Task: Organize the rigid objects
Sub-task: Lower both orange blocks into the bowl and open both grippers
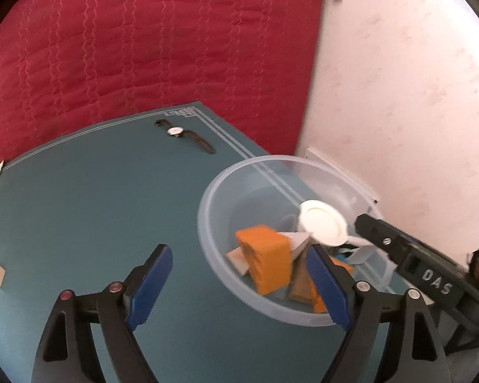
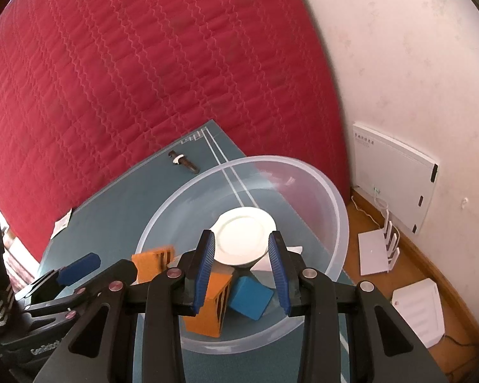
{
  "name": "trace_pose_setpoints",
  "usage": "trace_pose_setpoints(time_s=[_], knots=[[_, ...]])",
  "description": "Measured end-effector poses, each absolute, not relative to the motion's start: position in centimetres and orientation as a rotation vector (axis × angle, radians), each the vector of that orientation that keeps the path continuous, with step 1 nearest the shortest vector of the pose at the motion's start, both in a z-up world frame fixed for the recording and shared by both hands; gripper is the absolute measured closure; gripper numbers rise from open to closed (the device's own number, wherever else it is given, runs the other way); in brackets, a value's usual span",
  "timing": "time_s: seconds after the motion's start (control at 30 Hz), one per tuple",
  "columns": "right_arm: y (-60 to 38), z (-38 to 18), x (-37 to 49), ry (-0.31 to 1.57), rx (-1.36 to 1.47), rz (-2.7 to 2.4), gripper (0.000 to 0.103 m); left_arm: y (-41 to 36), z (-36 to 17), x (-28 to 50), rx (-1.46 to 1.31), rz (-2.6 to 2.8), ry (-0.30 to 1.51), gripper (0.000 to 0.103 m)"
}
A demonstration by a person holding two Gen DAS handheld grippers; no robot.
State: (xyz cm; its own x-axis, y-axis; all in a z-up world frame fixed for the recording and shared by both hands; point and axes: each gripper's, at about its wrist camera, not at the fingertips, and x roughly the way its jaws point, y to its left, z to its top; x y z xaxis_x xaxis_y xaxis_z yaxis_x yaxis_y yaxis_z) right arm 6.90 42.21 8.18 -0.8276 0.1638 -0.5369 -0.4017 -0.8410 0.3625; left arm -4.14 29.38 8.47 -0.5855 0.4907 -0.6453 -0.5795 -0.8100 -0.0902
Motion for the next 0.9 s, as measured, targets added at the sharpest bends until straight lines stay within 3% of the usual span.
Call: trace_pose_setpoints(time_s=[0.4,0.9], knots=[[41.2,7.9,6.5,0.654,-0.750,2.674,0.067,28.0,7.3,-4.6,-0.977,2.400,0.201,0.014],[38.8,8.0,6.2,0.579,-0.777,2.734,0.063,25.1,6.9,-5.2,-1.057,2.473,0.190,0.006]])
